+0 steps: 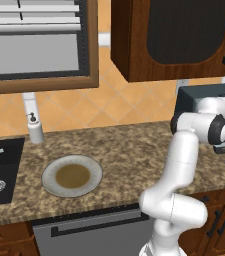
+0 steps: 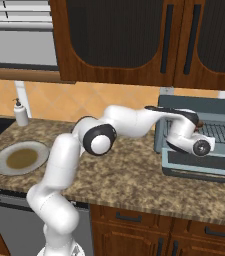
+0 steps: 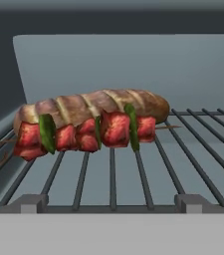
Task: Pick up the kebab skewer and baguette bread, and place them inside the toaster oven. Close the toaster oven door and start by setting the timer.
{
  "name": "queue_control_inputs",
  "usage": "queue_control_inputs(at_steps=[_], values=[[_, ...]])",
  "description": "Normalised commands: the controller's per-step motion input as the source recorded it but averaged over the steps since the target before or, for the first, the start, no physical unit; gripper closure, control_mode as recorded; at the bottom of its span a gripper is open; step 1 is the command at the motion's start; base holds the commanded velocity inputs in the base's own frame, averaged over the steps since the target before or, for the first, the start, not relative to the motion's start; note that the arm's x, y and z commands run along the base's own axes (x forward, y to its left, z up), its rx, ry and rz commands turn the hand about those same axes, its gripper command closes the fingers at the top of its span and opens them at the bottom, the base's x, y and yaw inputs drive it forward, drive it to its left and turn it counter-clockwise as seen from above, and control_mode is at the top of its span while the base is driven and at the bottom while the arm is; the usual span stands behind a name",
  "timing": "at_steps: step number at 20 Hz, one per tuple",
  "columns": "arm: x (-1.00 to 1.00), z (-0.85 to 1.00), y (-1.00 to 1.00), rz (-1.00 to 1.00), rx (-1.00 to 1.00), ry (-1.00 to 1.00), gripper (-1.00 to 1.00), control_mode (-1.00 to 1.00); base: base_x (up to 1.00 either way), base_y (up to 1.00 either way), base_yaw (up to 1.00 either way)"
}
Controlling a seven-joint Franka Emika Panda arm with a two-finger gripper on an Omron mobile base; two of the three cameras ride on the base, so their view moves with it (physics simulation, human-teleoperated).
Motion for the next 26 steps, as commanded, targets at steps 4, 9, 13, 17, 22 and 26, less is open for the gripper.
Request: queue_control_inputs(at_steps=[4, 9, 13, 17, 22, 26], values=[[0.00, 0.00, 0.00, 0.00, 0.00, 0.00, -1.00, -1.00, 0.00, 0.00, 0.00], [-0.17, 0.00, 0.00, 0.00, 0.00, 0.00, -1.00, -1.00, 0.00, 0.00, 0.00], [-0.86, 0.00, 0.00, 0.00, 0.00, 0.00, -1.00, -1.00, 0.00, 0.00, 0.00], [-0.83, 0.01, -0.01, 0.00, 0.00, 0.00, -1.00, -1.00, 0.00, 0.00, 0.00], [-0.74, 0.00, -0.02, 0.00, 0.00, 0.01, -1.00, -1.00, 0.00, 0.00, 0.00], [-0.68, -0.07, 0.00, 0.00, 0.00, 0.04, -1.00, -1.00, 0.00, 0.00, 0.00]])
